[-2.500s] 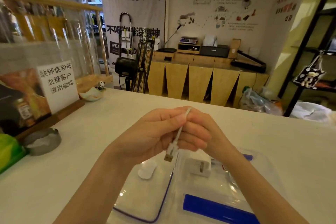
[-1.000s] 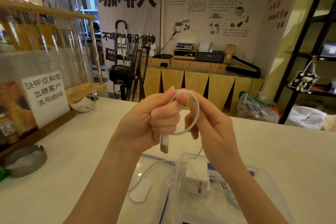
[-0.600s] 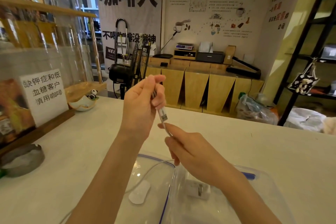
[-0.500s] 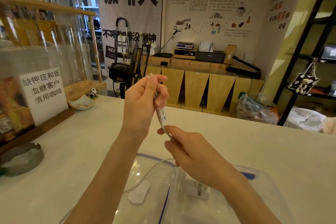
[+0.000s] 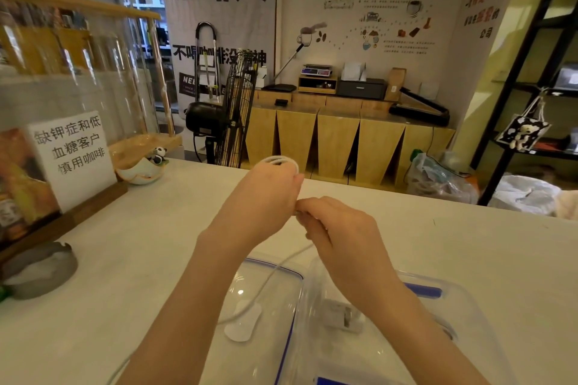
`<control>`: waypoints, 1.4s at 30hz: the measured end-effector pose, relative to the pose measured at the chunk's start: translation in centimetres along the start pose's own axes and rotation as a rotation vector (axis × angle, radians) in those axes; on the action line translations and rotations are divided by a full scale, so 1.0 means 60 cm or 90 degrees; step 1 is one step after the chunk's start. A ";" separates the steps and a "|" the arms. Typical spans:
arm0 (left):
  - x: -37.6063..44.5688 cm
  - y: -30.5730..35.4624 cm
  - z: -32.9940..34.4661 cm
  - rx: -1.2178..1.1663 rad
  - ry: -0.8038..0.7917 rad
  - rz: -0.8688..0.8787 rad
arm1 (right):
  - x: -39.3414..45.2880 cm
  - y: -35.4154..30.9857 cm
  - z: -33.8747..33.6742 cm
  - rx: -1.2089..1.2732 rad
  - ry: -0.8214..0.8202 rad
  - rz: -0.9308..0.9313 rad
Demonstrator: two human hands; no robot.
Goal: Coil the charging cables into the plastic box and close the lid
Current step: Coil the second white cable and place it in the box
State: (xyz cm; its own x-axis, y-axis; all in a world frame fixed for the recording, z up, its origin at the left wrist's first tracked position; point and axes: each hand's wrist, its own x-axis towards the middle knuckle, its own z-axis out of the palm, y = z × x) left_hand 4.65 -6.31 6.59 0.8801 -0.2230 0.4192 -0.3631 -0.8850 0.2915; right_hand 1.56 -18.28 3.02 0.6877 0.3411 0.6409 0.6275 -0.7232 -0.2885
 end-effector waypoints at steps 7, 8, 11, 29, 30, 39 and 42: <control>-0.017 -0.019 -0.036 -0.366 -0.252 -0.132 | -0.005 -0.004 0.009 0.002 0.127 -0.113; -0.018 -0.020 -0.042 -0.394 -0.284 -0.126 | -0.005 -0.006 0.007 0.016 0.144 -0.122; -0.025 -0.018 -0.062 -0.455 -0.421 -0.068 | -0.006 -0.009 0.001 0.021 0.203 -0.138; -0.017 -0.020 -0.061 -1.491 -0.344 0.094 | -0.016 -0.066 -0.025 0.745 -0.231 0.272; -0.014 -0.022 -0.056 -1.459 -0.265 0.067 | -0.018 -0.071 -0.025 0.754 -0.292 0.274; -0.008 -0.020 -0.016 -0.792 0.099 0.014 | -0.011 -0.065 -0.084 0.572 -0.311 0.222; -0.013 -0.011 -0.017 -0.548 -0.035 0.066 | -0.007 -0.048 -0.116 0.553 -0.191 0.205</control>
State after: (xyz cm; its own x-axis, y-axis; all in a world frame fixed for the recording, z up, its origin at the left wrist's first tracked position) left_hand 3.88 -5.14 6.97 0.8350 -0.3247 0.4443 -0.5282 -0.2467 0.8125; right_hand -3.05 -20.51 8.53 0.8627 0.4305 0.2654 0.3606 -0.1556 -0.9197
